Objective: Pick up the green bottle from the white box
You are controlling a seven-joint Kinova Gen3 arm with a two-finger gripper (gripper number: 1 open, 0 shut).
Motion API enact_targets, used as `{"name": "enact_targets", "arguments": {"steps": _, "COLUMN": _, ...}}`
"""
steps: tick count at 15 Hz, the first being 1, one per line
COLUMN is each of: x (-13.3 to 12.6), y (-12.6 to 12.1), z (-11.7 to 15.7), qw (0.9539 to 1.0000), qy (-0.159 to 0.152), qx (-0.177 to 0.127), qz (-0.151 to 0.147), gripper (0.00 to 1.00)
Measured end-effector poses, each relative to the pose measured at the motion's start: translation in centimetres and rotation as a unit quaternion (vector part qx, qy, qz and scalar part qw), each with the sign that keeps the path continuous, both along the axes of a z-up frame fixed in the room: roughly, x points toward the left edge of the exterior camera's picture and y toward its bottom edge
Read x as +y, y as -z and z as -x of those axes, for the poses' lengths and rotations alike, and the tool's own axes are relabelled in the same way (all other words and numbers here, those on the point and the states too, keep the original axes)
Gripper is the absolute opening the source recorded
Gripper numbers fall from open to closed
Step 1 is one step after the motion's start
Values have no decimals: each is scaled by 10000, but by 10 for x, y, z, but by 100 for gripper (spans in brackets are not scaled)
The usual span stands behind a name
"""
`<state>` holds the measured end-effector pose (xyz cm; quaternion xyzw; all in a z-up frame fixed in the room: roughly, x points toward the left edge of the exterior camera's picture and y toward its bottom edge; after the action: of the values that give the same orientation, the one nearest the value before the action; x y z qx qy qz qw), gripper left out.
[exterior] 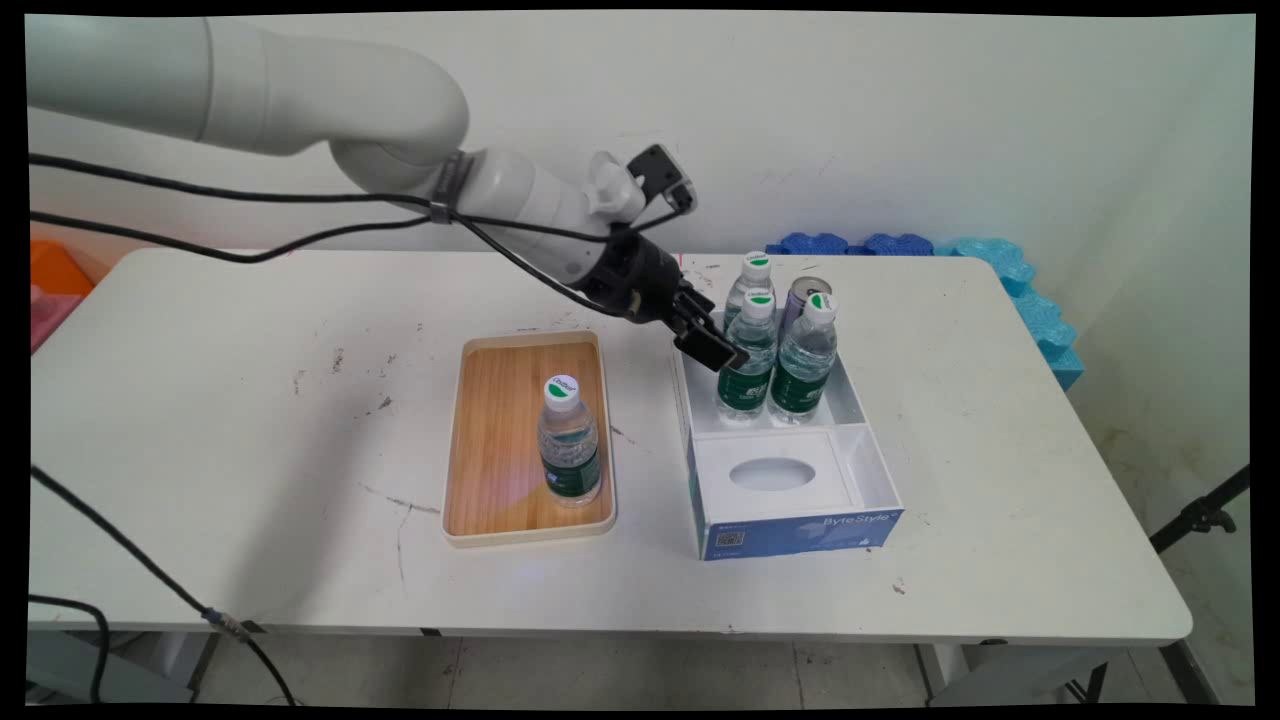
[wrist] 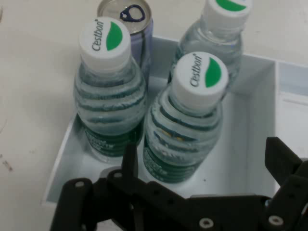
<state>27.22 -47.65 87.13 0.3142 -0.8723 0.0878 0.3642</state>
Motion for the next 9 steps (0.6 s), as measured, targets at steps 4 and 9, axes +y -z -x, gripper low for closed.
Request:
{"name": "enact_targets", "arguments": {"steps": 4, "x": -8, "y": 17, "z": 11, "qw": 9999, "qy": -5, "qx": -45, "qz": 112, "gripper": 100}}
{"name": "enact_targets", "arguments": {"steps": 9, "x": -14, "y": 31, "z": 19, "qw": 9998, "qy": -7, "qx": -78, "qz": 205, "gripper": 100}}
